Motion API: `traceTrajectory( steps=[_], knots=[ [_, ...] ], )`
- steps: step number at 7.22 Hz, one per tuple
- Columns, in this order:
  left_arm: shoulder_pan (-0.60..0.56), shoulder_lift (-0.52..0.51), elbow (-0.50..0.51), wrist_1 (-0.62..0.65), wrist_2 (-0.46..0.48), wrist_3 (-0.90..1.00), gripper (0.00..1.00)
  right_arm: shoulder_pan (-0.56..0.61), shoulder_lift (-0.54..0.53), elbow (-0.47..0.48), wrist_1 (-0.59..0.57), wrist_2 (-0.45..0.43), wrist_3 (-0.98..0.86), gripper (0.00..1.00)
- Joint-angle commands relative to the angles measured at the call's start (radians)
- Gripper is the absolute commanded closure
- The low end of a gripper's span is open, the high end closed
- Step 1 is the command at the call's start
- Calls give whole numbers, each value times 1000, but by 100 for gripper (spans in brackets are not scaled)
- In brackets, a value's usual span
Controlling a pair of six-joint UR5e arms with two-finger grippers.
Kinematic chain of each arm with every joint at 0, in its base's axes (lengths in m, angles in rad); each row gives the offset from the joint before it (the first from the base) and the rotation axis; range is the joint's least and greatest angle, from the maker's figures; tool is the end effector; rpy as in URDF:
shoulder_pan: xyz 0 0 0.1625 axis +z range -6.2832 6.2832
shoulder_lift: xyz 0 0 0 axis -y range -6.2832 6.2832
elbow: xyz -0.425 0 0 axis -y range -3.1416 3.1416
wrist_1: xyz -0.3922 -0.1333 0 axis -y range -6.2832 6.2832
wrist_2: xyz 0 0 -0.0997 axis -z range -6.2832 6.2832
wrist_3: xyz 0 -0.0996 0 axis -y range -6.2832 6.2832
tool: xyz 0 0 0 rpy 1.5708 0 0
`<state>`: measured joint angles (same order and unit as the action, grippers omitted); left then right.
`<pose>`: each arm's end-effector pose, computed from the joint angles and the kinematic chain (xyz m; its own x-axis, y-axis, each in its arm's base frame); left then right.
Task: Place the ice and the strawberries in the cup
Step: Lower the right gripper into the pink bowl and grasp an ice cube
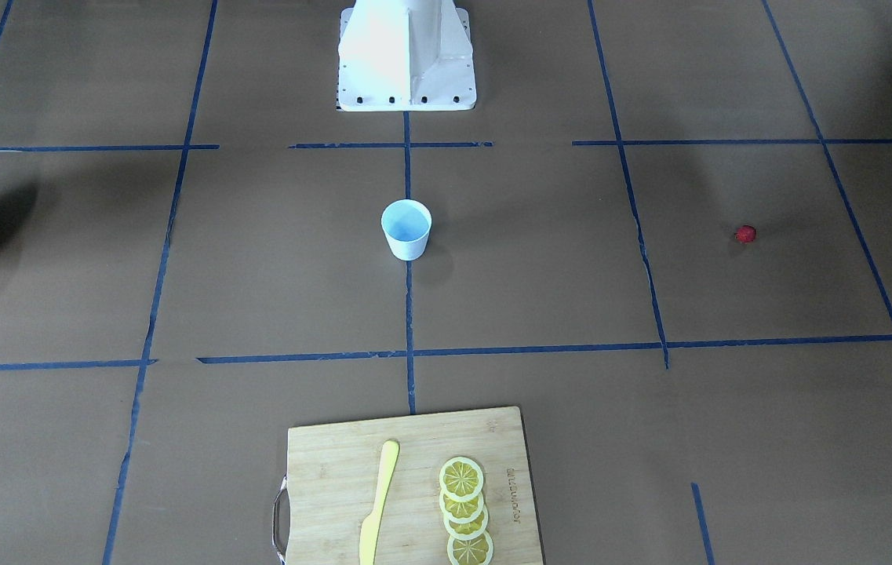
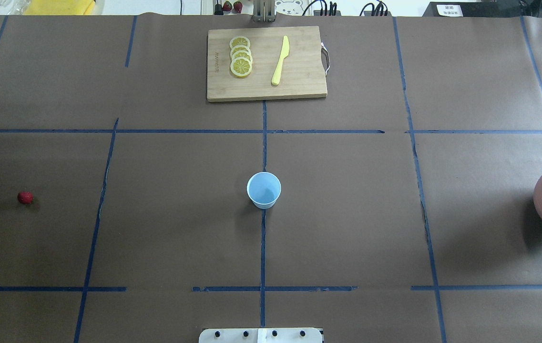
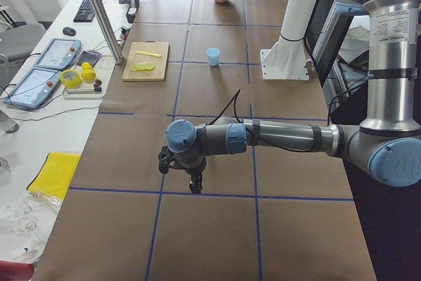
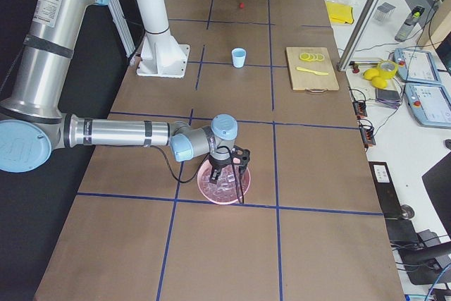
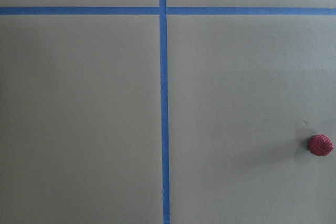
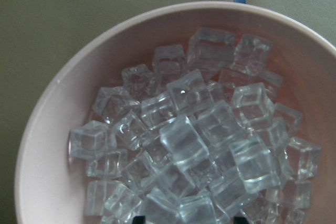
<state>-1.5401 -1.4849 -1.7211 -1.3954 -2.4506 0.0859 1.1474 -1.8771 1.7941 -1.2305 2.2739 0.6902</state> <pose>-0.0428 -0.4485 0.6348 0.6346 0.0197 -0.7726 -0.0853 0.9954 -0.0446 -0.0927 -0.3733 0.6483 0.7371 0.2040 0.6442 -0.0934 0.9749 -0.2019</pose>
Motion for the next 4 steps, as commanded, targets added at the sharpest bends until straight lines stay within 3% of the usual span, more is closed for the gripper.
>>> traceTrajectory(
  steps=[1, 2, 4],
  knots=[
    [0, 2, -2, -1, -1, 0, 0, 0, 1, 1, 0, -22, 2, 36],
    [0, 2, -5, -1, -2, 0, 0, 2, 1, 1, 0, -24, 2, 41],
    [0, 5, -14, 1, -1, 0, 0, 2, -2, -1, -1, -22, 2, 61]
  ],
)
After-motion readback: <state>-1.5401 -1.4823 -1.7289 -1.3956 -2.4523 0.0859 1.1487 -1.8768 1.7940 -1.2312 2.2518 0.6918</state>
